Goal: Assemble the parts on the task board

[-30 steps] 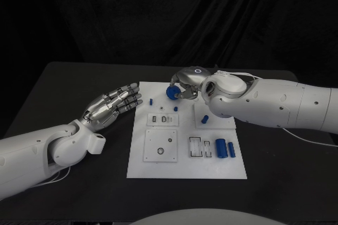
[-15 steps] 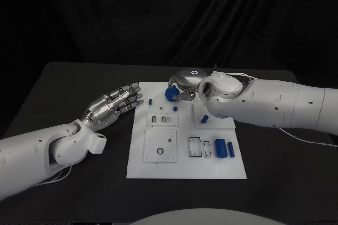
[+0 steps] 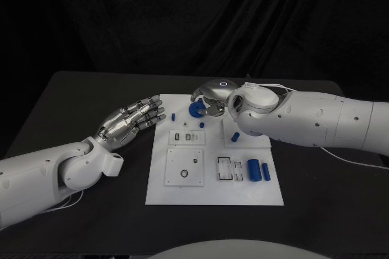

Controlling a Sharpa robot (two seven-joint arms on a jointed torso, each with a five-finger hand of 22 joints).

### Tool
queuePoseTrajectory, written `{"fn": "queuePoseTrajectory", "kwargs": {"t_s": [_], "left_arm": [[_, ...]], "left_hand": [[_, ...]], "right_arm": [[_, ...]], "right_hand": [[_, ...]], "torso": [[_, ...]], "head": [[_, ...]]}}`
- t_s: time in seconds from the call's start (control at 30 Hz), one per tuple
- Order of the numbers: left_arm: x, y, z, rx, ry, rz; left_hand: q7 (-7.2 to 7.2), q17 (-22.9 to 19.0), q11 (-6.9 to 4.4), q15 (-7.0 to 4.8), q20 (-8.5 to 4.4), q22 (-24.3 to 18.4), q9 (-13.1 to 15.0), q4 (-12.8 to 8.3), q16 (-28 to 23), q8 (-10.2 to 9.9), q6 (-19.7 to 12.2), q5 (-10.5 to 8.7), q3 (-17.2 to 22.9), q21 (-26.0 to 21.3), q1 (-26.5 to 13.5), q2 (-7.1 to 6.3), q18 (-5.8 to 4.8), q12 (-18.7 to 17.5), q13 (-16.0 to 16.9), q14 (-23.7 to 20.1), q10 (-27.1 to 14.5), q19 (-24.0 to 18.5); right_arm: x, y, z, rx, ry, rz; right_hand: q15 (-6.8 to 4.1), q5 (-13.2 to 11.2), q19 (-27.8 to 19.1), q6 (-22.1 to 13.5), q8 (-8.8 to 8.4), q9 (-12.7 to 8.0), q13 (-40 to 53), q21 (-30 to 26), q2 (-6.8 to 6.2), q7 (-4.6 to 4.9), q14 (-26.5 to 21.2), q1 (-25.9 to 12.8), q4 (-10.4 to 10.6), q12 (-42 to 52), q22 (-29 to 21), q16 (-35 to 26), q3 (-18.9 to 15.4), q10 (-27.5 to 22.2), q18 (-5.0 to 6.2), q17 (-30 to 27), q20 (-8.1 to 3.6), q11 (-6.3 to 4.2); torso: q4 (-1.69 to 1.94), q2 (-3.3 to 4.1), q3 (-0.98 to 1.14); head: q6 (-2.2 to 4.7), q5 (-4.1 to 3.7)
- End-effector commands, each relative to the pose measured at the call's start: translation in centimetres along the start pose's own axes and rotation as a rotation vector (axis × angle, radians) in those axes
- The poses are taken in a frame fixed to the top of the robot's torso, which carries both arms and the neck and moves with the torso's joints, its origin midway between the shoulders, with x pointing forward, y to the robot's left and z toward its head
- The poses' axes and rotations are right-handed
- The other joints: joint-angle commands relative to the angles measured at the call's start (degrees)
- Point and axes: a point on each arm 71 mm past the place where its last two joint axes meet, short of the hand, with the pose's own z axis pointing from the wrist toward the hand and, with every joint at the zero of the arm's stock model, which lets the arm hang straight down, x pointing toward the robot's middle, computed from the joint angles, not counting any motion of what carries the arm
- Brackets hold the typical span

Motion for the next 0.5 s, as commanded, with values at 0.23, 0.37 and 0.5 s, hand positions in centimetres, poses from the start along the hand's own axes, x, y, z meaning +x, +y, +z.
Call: {"fn": "queuePoseTrajectory", "kwargs": {"t_s": [0.23, 0.37, 0.5], "left_arm": [[0.11, -0.41, -0.12, 0.092, 0.009, -0.02], [0.04, -0.38, -0.29, 0.091, 0.006, -0.02], [-0.05, -0.39, -0.52, 0.091, 0.001, -0.019]], "left_hand": [[0.36, 0.05, 0.27, 0.46, -0.07, 0.04, -0.04, -0.07, 0.38, -0.3, -0.17, 0.13, 0.29, 0.07, -0.42, 0.03, -1.1, -0.1, -0.04, 0.11, -0.29, 0.31], [0.36, 0.05, 0.27, 0.46, -0.07, 0.04, -0.04, -0.07, 0.38, -0.3, -0.17, 0.13, 0.29, 0.07, -0.42, 0.03, -1.1, -0.1, -0.04, 0.11, -0.29, 0.31], [0.36, 0.05, 0.27, 0.46, -0.07, 0.04, -0.04, -0.07, 0.38, -0.3, -0.17, 0.13, 0.29, 0.07, -0.42, 0.03, -1.1, -0.1, -0.04, 0.11, -0.29, 0.31]], "right_arm": [[0.04, -0.16, -0.06, 0.001, -0.012, -0.002], [-0.22, -0.44, -0.19, 0.006, -0.042, 0.004], [-0.6, -0.81, -0.53, 0.008, -0.074, 0.011]], "right_hand": [[-0.75, 1.05, 2.54, -4.56, -2.4, -3.66, 15.08, -0.85, -0.17, -0.54, 5.44, 0.9, -0.51, 0.15, 12.83, -0.83, 0.65, 5.97, 0.3, 13.57, -0.74, -0.93], [-0.77, 1.18, 2.51, -4.49, -2.42, -3.72, 15.08, -0.91, -0.14, -0.54, 5.41, 0.95, -0.54, 0.15, 12.81, -0.91, 0.7, 5.97, 0.32, 13.49, -0.76, -0.93], [-0.74, 1.47, 2.5, -2.44, -2.13, -3.47, 15.08, -0.99, -0.02, -0.3, 5.38, 0.66, -0.31, 0.15, 12.8, -1.02, 0.74, 5.97, 0.32, 13.38, -0.8, -0.83]], "torso": [[0.04, 0.05, -0.02], [0.05, 0.03, 0.0], [0.03, 0.05, 0.01]], "head": [[0.05, -0.02], [0.02, 0.06], [0.41, -0.04]]}}
